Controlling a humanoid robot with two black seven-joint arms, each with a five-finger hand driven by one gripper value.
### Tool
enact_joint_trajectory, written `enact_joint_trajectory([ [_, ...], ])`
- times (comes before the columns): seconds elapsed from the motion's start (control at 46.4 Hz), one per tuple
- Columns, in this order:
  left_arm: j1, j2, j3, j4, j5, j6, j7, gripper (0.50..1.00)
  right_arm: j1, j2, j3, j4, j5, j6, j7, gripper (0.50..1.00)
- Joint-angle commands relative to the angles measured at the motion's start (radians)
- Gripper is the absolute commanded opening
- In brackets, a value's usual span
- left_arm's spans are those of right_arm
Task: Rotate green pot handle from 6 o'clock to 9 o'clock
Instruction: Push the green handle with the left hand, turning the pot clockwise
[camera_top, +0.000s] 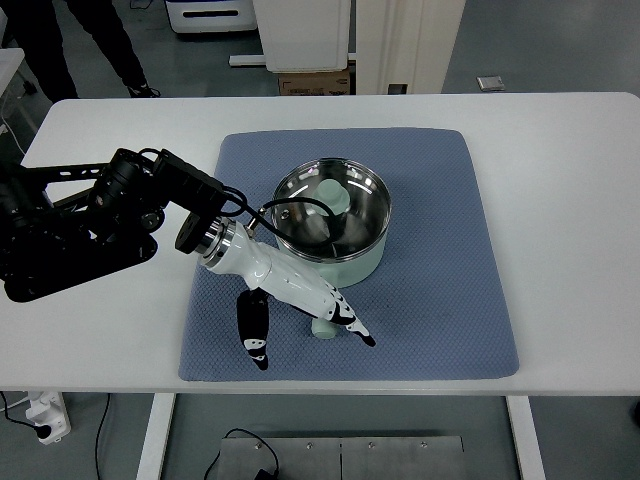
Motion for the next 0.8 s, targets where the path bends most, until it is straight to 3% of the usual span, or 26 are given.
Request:
enact_joint_trajectory([
  [0.0,-0.002,0.003,0.015,-0.004,0.008,0.0,-0.004,1.0,0.0,0.0,0.0,0.0,0.0,0.0,-0.001,1.0],
  [0.561,-0.029,0.02,0.034,-0.012,0.018,0.0,-0.032,1.0,0.0,0.0,0.0,0.0,0.0,0.0,-0.001,1.0],
  [0.776,-0.046,0.069,0.055,-0.047,0.091,0.0,-0.098,1.0,0.0,0.0,0.0,0.0,0.0,0.0,-0.001,1.0],
])
